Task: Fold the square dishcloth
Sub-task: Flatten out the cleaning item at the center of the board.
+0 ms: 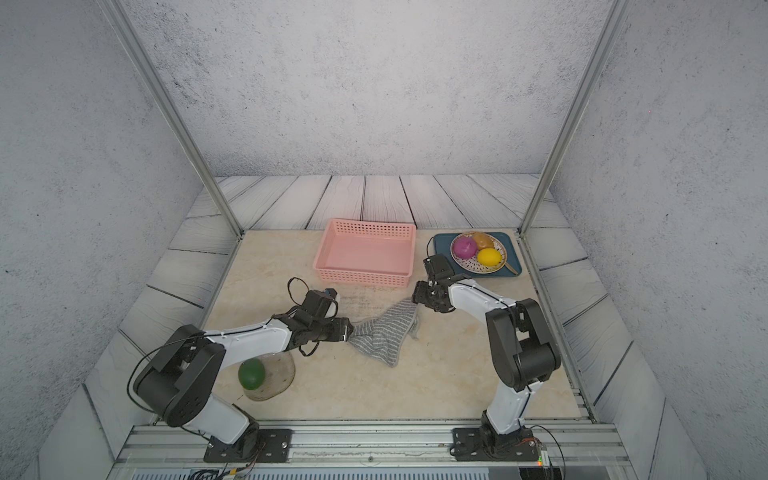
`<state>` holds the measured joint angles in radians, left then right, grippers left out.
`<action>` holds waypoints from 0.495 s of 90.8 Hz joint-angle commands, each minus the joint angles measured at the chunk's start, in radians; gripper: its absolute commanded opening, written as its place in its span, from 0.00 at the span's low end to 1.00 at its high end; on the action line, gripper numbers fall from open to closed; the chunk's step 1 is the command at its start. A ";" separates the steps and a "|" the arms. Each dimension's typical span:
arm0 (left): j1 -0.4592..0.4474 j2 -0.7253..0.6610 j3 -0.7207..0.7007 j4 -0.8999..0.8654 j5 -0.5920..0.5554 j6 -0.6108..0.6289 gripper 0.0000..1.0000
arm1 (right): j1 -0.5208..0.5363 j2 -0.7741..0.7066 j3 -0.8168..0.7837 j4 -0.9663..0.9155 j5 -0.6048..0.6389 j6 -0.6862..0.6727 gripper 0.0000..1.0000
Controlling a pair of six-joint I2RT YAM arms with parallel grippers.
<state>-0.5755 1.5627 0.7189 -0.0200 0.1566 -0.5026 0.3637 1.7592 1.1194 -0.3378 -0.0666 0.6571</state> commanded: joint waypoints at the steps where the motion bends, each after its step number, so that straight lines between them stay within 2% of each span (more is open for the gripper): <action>1: 0.012 0.019 0.013 0.007 0.047 -0.007 0.64 | 0.002 0.028 0.020 0.016 -0.045 0.021 0.69; 13: 0.014 0.036 0.013 0.020 0.074 -0.013 0.54 | 0.002 0.061 0.021 0.047 -0.082 0.040 0.65; 22: 0.016 0.049 0.014 0.031 0.085 -0.018 0.43 | 0.002 0.084 0.024 0.064 -0.113 0.053 0.56; 32: 0.019 0.059 0.014 0.041 0.093 -0.025 0.30 | 0.001 0.095 0.021 0.080 -0.147 0.061 0.38; 45: 0.025 0.055 0.017 0.037 0.106 -0.027 0.01 | 0.001 0.069 0.015 0.056 -0.144 0.054 0.12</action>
<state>-0.5602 1.6131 0.7208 0.0109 0.2394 -0.5362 0.3637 1.8481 1.1233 -0.2680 -0.1944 0.7040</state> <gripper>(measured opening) 0.087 0.171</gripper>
